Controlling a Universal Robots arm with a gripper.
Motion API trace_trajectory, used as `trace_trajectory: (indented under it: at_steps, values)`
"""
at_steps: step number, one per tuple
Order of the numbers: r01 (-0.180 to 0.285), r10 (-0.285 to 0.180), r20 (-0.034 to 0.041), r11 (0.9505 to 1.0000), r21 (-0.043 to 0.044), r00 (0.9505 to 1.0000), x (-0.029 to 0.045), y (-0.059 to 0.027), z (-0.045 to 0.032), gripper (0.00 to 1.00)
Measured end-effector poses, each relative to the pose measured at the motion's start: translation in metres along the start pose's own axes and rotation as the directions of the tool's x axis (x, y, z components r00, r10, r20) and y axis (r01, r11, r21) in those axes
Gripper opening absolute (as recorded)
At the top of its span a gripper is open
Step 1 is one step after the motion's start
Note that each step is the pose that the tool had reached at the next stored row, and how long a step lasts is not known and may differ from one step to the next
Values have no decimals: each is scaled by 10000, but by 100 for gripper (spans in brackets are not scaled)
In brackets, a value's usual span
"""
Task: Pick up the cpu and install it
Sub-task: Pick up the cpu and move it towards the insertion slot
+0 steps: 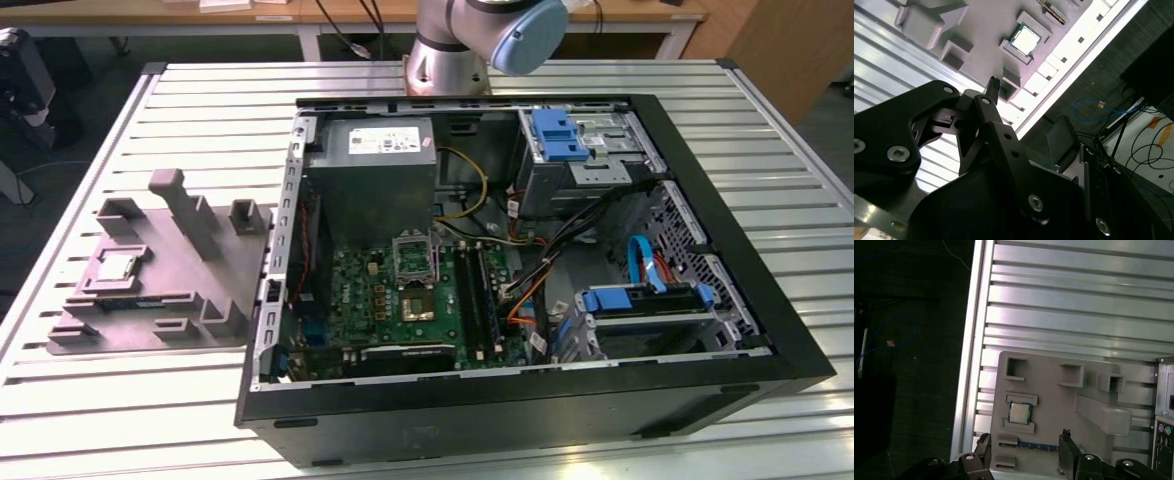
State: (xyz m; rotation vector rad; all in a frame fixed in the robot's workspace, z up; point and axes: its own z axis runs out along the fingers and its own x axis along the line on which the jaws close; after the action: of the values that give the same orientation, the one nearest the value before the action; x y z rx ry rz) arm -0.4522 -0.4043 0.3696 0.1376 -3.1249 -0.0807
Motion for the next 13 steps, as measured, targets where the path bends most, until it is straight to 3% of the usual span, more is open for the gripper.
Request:
trace_trajectory:
  at_steps: [5,13]
  values:
    - [280,-280,-18,9996,4,9996,1,-1,10,65]
    - [285,-285,-14,9996,4,9996,0,-1,20,65]
